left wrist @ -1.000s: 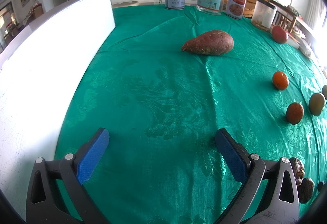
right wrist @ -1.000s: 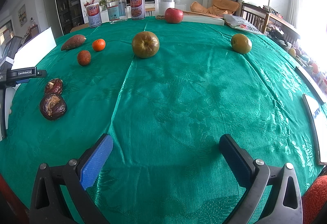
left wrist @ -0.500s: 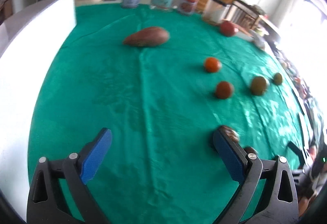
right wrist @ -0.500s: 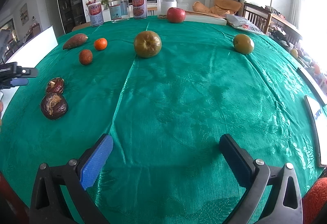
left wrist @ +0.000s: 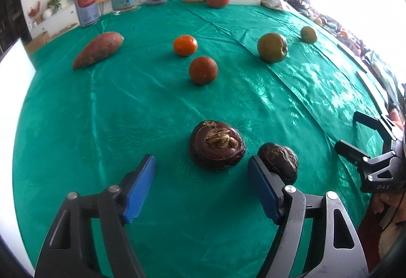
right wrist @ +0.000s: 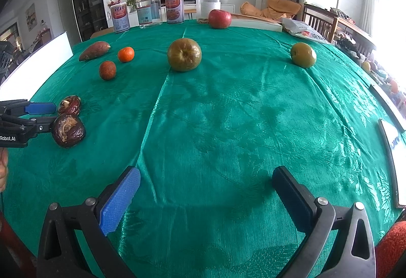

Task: Organize fruits
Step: 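Grasp the dark brown round fruit with the left tool while the right tool grasps a yellow round fruit, then carry both fruits over the box and open both tools to drop them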

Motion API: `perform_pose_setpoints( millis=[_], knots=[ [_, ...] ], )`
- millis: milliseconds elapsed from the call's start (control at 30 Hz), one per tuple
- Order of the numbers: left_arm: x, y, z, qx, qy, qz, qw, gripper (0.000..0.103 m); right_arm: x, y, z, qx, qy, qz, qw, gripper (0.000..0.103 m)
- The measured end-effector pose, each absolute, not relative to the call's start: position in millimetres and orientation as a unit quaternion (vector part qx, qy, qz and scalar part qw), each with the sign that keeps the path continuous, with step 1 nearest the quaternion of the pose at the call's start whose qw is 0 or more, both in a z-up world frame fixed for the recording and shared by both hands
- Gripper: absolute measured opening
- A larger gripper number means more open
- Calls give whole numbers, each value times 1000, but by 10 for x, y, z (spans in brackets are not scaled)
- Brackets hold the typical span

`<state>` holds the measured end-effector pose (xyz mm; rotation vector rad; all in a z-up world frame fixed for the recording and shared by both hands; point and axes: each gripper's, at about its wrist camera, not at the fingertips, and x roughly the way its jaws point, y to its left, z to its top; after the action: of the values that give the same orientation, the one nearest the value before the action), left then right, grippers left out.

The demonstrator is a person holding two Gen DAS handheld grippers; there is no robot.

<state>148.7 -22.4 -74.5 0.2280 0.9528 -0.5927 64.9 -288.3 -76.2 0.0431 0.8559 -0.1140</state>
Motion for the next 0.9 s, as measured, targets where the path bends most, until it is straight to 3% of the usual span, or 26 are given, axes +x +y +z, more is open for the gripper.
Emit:
perform_pose_setpoints(
  millis=[133, 333, 533, 633, 667, 733, 900],
  knots=[
    [1479, -352, -736, 108, 437, -287, 845, 47, 692, -2980, -715, 33, 440, -40, 896, 103],
    [1469, -210, -648, 82, 426, -261, 862, 46, 1213, -4259, -276, 164, 417, -104, 888, 103],
    [1494, 167, -437, 11, 430, -219, 875, 46, 2438, -5343, -302, 229, 504, -107, 826, 101],
    [1440, 316, -333, -10, 431, -206, 878, 46, 2726, -5341, -445, 202, 541, -106, 810, 91],
    [1419, 356, -304, -13, 432, -203, 879, 46, 2780, -5296, -482, 189, 549, -102, 807, 75],
    [1376, 452, -235, -21, 433, -198, 879, 46, 2823, -5228, -512, 181, 556, -96, 805, 53],
    [1212, 730, 19, -46, 423, -190, 885, 46, 2744, -4944, -326, 141, 533, -86, 830, 53]
  ],
)
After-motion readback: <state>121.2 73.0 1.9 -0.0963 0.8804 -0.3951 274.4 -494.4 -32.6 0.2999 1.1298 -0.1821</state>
